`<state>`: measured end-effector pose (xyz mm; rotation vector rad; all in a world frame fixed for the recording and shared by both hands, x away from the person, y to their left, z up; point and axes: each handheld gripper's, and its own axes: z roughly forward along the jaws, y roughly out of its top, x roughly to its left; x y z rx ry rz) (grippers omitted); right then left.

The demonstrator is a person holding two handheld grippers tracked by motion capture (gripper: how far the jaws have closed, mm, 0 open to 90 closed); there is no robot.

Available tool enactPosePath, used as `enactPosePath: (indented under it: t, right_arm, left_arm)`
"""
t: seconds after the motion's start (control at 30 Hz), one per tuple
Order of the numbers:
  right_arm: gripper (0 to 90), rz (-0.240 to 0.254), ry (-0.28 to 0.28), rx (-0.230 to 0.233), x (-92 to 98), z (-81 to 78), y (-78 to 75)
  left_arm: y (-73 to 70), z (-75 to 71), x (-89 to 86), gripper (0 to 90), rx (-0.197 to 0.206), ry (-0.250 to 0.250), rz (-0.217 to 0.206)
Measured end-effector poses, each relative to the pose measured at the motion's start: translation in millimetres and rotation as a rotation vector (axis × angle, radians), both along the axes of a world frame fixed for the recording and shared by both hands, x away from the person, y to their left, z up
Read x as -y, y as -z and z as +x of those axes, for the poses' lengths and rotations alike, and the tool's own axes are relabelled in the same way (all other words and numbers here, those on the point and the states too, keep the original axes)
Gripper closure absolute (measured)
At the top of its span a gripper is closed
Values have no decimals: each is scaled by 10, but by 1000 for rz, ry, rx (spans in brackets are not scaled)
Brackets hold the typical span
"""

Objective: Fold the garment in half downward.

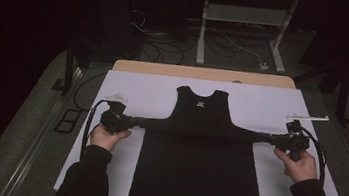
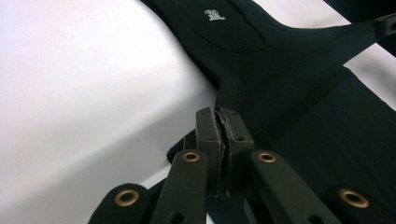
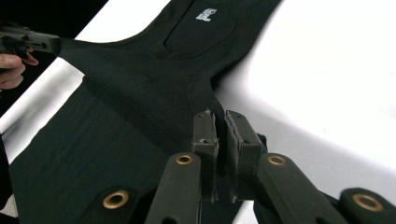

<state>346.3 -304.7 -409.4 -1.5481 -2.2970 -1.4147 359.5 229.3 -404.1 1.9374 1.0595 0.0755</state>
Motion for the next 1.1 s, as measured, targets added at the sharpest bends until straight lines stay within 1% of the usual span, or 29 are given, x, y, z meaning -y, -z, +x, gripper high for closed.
enactPosePath:
  t: [0.03, 0.13, 0.23, 0.5, 0.6, 0.73, 0.77, 0.83, 0.93, 1.1]
  right_arm:
    - [814, -3, -4, -4, 7, -29, 3]
    - [814, -6, -8, -12, 12, -62, 12]
    - [813, -15, -21, -30, 12, -129, 25]
    - [814, -31, -34, -53, 12, -214, 40]
    - [814, -34, -41, -51, 5, -250, 32]
    - [813, -36, -48, -55, 4, -274, 34]
    - [813, -39, -48, -56, 7, -280, 44]
    - [813, -44, -51, -71, 12, -299, 66]
    - [813, -48, -55, -81, 9, -319, 75]
    - [812, -55, -65, -80, 2, -338, 89]
  left_arm:
    - [8, -35, -16, 864, -6, 2, -3]
    - [21, -70, -28, 864, -15, 7, 2]
    - [31, -112, -31, 864, -19, 11, 4]
    - [34, -206, -48, 864, -30, 33, 6]
    - [41, -230, -62, 864, -38, 34, 6]
    - [43, -263, -60, 864, -40, 47, 14]
    - [46, -271, -59, 864, -41, 49, 10]
    - [56, -280, -63, 864, -44, 55, 5]
    - [78, -293, -66, 864, -55, 64, 11]
    - [83, -313, -64, 864, -59, 72, 11]
